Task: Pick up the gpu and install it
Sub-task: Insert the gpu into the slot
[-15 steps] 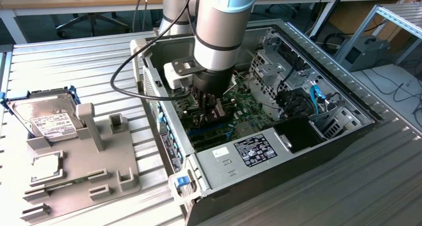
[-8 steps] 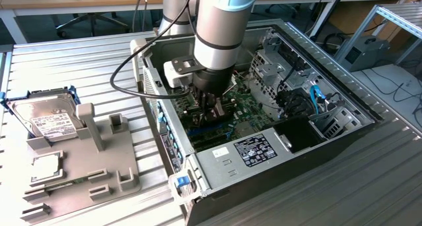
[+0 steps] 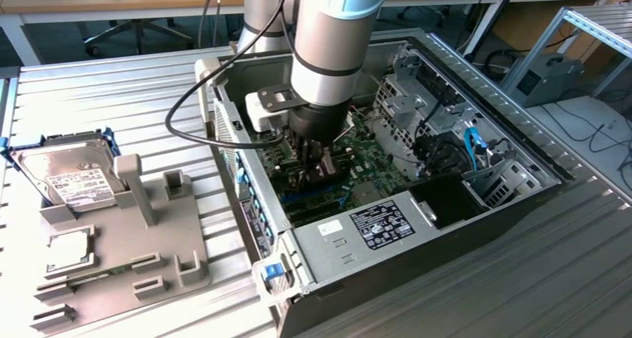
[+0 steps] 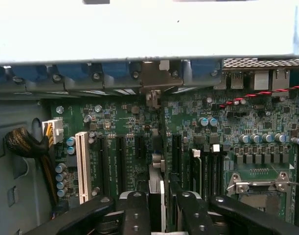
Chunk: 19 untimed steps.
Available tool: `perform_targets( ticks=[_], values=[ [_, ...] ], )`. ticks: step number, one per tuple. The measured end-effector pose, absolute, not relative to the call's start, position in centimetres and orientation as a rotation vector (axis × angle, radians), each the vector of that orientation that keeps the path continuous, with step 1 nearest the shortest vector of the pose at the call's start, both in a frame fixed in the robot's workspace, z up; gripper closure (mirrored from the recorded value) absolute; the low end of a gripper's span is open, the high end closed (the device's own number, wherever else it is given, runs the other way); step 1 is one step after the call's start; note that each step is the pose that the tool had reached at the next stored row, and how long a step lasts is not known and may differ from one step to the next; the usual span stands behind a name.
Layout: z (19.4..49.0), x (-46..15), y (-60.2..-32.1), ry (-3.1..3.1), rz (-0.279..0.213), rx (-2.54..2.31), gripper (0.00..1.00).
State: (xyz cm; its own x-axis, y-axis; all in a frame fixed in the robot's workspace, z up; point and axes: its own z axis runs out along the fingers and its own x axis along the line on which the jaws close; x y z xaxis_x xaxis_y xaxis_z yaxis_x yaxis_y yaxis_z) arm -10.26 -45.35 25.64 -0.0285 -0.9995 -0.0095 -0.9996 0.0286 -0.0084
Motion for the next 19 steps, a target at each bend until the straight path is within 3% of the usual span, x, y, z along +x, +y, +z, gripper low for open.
perform_targets(
  ticks=[14,16,18,19],
  values=[
    [25.35,-10.17,-45.32,2.245,0.006,-2.181,0.73],
    [25.33,-10.16,-45.33,2.245,0.005,-2.181,0.67],
    [25.37,-10.15,-45.35,2.245,0.004,-2.182,0.67],
    [25.38,-10.15,-45.35,2.245,0.004,-2.182,0.6]
  ],
)
